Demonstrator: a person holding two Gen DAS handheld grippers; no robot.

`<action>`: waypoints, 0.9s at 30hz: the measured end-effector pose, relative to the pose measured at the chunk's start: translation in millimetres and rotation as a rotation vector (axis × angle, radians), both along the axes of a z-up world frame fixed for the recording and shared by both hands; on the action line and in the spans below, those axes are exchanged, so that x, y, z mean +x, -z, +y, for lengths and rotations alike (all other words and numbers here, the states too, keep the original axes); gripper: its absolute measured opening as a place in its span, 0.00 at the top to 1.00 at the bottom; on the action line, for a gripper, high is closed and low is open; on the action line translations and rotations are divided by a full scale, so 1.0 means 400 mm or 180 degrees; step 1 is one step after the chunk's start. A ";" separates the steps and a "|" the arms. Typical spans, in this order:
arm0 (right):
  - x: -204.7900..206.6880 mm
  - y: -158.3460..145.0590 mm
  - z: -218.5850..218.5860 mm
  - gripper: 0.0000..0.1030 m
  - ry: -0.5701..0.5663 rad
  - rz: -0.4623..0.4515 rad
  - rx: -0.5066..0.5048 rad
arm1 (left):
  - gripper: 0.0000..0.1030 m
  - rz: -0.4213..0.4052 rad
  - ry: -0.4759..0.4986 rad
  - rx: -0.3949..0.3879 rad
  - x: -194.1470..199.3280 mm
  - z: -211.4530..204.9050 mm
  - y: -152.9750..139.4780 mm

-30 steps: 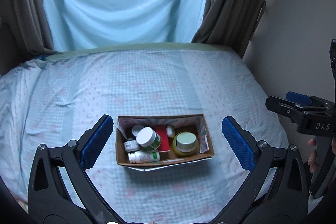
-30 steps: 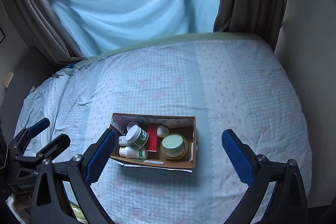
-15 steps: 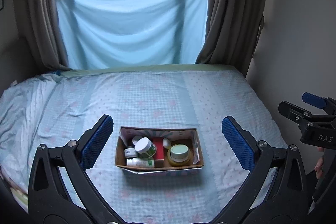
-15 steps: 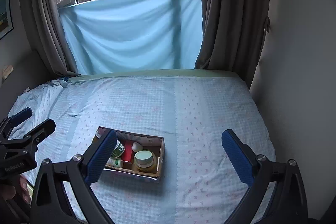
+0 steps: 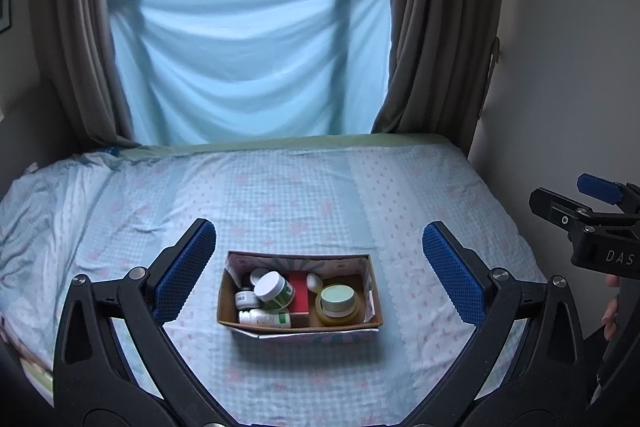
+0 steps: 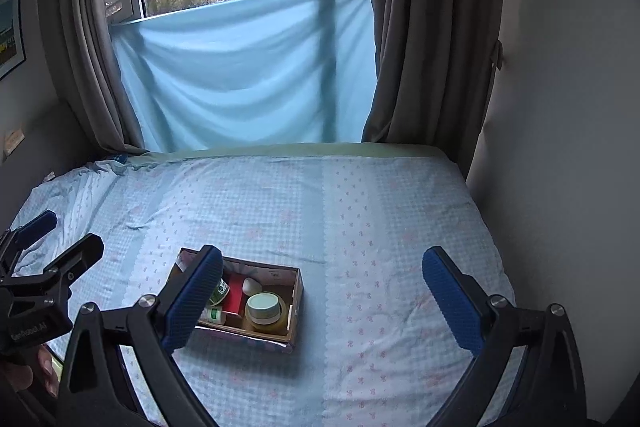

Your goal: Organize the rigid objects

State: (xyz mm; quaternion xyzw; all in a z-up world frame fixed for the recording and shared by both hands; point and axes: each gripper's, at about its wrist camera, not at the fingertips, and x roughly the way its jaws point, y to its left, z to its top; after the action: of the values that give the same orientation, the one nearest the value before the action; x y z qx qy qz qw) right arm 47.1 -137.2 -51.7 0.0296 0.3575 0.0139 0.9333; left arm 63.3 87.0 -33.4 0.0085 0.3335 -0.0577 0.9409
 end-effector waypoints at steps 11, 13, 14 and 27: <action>0.000 0.000 0.001 0.03 0.0004 -0.0035 -0.0001 | 0.00 -0.0051 -0.0065 0.0024 -0.001 0.003 -0.007; 0.002 0.000 0.001 0.03 0.0002 -0.0039 -0.0001 | 0.00 -0.0054 -0.0073 0.0025 0.000 0.003 -0.007; 0.004 -0.001 0.001 0.03 0.0001 -0.0044 -0.0002 | 0.00 -0.0056 -0.0077 0.0026 0.000 0.003 -0.008; 0.011 -0.006 0.001 0.03 -0.0004 -0.0079 -0.0005 | 0.00 -0.0073 -0.0117 0.0024 -0.002 0.003 -0.014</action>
State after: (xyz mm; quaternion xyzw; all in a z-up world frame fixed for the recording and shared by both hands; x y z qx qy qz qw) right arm 51.3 -136.8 -49.1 0.0284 0.3460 0.0146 0.9377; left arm 62.5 88.3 -27.9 0.0066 0.3230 -0.0391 0.9456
